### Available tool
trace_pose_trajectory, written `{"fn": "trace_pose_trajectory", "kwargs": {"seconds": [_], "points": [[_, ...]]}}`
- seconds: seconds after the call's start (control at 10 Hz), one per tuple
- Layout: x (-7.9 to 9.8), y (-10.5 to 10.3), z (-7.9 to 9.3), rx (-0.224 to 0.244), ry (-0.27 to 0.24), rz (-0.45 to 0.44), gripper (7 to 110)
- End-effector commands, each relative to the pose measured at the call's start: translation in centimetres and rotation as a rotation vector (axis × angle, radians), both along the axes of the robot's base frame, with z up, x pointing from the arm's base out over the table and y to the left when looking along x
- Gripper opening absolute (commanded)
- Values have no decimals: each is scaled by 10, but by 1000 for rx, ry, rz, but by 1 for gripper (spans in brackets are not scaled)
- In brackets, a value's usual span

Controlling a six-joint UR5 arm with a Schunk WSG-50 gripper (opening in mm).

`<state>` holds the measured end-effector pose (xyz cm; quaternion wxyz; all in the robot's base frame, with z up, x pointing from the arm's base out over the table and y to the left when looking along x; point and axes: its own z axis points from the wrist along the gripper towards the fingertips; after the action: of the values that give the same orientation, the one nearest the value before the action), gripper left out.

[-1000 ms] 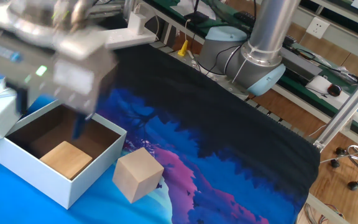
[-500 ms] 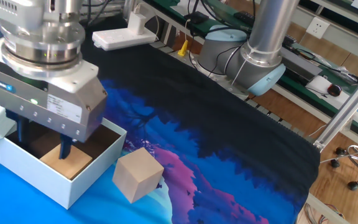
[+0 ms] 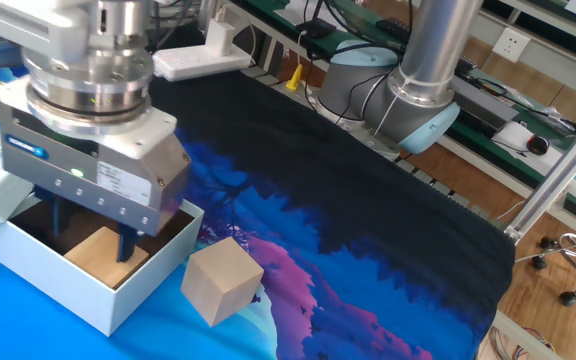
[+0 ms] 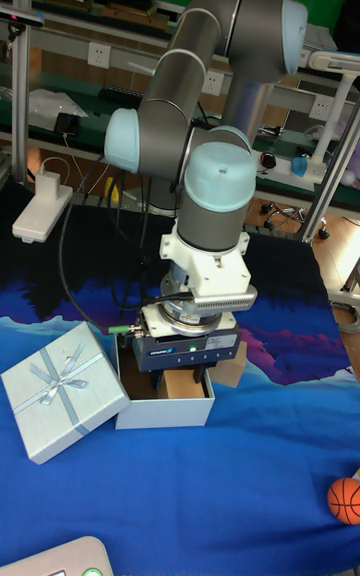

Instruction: Take everything out of the gift box

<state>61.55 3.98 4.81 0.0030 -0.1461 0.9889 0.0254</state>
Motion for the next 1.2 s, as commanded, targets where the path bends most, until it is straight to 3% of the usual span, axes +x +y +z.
{"fn": "trace_pose_trajectory", "kwargs": {"seconds": [0.0, 1.1], "points": [[-14, 7, -5, 14, 7, -28, 66], [-14, 12, -9, 61, 12, -23, 66]]}}
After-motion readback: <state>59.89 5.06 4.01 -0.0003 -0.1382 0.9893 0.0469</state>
